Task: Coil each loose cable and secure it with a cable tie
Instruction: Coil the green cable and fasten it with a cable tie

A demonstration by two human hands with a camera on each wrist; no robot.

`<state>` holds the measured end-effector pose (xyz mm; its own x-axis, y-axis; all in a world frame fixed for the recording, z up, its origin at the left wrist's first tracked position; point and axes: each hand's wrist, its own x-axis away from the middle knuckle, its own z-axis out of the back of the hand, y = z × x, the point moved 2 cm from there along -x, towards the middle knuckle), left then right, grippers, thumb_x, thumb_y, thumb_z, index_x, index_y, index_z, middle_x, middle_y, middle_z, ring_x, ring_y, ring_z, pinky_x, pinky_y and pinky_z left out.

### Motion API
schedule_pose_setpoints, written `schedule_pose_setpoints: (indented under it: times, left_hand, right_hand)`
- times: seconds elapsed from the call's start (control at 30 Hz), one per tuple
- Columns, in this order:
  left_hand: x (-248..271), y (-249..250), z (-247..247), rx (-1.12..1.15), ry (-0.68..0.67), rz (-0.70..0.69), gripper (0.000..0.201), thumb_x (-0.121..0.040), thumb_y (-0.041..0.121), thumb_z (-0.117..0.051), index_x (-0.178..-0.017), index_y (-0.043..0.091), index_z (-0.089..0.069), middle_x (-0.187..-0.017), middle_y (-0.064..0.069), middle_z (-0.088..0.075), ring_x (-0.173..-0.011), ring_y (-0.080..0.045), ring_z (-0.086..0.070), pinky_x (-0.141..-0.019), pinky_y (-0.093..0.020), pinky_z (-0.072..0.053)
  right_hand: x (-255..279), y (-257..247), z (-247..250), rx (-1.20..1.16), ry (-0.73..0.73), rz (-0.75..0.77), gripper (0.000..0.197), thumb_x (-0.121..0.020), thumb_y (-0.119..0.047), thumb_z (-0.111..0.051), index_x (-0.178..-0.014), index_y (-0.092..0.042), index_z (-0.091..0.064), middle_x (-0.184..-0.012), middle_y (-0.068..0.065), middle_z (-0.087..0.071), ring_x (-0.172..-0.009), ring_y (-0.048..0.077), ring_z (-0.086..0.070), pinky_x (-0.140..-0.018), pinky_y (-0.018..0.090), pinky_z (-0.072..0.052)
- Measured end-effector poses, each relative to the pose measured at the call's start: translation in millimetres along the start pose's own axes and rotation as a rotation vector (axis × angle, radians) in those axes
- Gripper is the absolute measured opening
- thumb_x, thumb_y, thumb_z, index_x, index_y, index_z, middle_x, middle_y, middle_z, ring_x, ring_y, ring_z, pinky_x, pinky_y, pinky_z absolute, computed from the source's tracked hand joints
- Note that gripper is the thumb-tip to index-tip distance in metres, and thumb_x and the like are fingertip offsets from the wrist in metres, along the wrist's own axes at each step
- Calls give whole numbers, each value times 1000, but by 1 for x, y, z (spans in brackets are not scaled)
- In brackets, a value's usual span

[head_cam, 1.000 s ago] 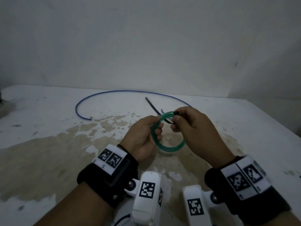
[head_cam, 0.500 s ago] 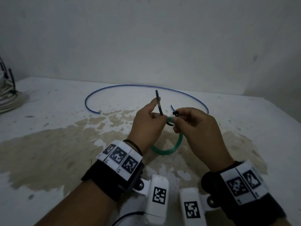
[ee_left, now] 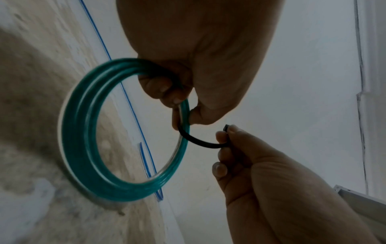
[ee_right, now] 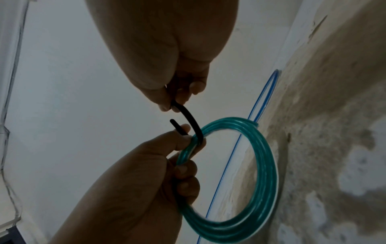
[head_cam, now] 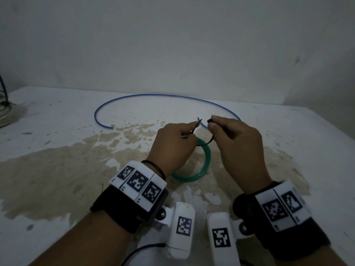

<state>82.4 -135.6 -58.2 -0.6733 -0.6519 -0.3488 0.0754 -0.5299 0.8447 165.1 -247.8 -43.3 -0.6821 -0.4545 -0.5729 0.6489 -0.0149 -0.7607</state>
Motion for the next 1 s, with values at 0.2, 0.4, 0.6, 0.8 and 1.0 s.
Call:
schedule_pose_setpoints:
  times: [0.2, 0.4, 0.6, 0.8, 1.0]
  left_hand:
    - [1, 1, -2, -41, -35, -54, 36, -88, 8, -54, -116, 26, -69, -114, 1, -70, -74, 5, -59, -63, 1, -39]
    - [2, 4, -3, -86, -40, -76, 37, -88, 8, -55, -115, 28, -69, -101, 1, -72, -76, -2, -57, -64, 0, -38]
    - [3, 5, -3, -18, -44, -56, 37, -88, 9, -56, -117, 29, -67, -113, 5, -70, -87, 0, -62, -71, -2, -43]
    - [5, 9, -1, -103, -47, -114, 38, -87, 9, -56, -117, 29, -67, -100, 3, -72, -84, -6, -59, -70, -5, -39]
    - [5, 8, -2, -107, -49, -120, 38, -88, 10, -56, -120, 27, -65, -109, 3, -71, -89, -3, -58, -72, -1, -36]
  right_hand:
    - [-1, 1, -1, -4, 3, 9, 19, -89, -14, -64, -106, -12, -72, -93, -10, -66, -91, 4, -63, -87, 21, -50]
    - [0, 1, -1, -14, -12, 20, 17, -89, -12, -64, -104, -12, -73, -93, -7, -68, -91, 4, -64, -87, 21, -50]
    - [0, 1, 1, 14, 40, 56, 17, -89, -12, -63, -103, -12, -72, -91, -9, -66, -91, -1, -60, -81, 7, -45]
    - [0, 2, 0, 15, 40, 25, 17, -89, -13, -62, -104, -11, -72, -92, -7, -68, -87, 3, -63, -82, 13, -48]
    - [1, -1, 0, 15, 71, 54, 16, -89, -11, -62, -102, -11, -72, -90, -10, -66, -89, 0, -61, -81, 9, -46]
